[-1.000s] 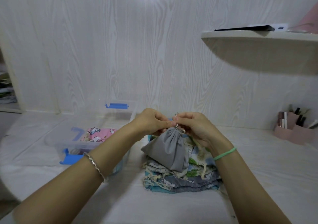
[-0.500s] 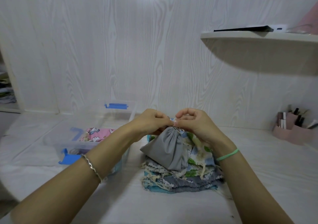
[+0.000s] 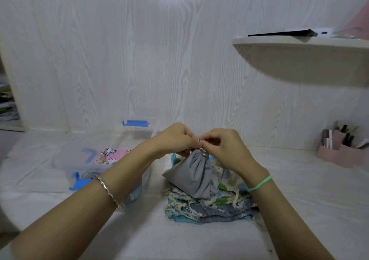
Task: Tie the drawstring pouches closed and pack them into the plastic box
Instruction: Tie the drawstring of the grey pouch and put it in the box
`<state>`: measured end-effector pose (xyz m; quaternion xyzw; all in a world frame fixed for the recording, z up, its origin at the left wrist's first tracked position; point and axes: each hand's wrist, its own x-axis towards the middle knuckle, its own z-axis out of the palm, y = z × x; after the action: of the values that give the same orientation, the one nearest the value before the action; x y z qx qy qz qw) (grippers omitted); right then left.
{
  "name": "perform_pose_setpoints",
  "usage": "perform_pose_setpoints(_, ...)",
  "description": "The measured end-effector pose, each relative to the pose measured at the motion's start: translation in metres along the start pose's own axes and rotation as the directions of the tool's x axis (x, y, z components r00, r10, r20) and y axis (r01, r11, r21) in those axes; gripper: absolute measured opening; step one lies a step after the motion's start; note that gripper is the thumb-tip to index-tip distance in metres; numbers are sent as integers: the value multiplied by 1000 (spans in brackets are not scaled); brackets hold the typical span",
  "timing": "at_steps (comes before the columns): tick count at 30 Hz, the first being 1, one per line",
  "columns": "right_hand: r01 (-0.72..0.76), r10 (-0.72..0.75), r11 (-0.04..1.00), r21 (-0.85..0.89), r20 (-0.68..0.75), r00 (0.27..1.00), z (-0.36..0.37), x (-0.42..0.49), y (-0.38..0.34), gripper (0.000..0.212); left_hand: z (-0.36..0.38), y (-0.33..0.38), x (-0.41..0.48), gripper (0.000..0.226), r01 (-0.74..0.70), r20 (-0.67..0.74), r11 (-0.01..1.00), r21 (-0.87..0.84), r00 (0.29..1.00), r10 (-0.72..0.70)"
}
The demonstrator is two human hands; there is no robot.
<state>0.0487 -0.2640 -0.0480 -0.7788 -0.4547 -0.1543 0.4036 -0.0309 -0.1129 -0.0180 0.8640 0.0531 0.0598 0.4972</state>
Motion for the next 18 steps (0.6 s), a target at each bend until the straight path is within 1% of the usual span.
perform_pose_setpoints(4, -132, 123, 983, 127, 78, 989, 0, 0, 1, 10, 0, -1, -2, 23, -51, 36, 996, 77, 998, 49)
perform_pose_setpoints(7, -270, 226, 915, 300, 174, 958, 0, 3, 4, 12, -3, -2, 0, 23, -97, 25, 985, 144, 995, 94)
perform_pose_setpoints(8, -326, 263, 867, 376, 210, 942, 0, 4, 6, 13, -4, -2, 0, 19, -114, 17, 980, 162, 993, 113)
perform_pose_setpoints(10, -428, 320, 731, 531, 288, 903, 2, 6, 8, 13, -5, -3, 1, 12, -151, -7, 969, 195, 988, 155)
perform_pose_setpoints(12, -496, 323, 580, 646, 377, 868, 3, 6, 12, 11, -5, -3, 1, 8, -191, -50, 958, 214, 977, 206)
perform_pose_setpoints(14, -541, 287, 458, 705, 458, 841, 3, 5, 16, 9, -4, -4, 0, 6, -224, -84, 953, 203, 966, 245)
perform_pose_setpoints(16, -558, 249, 396, 730, 500, 830, 3, 5, 20, 26, -3, -6, 0, 1, -240, -117, 950, 202, 957, 266)
perform_pose_setpoints(18, -550, 250, 383, 742, 491, 835, 3, 3, 20, 23, -1, -8, 1, 5, -249, -151, 937, 247, 945, 291)
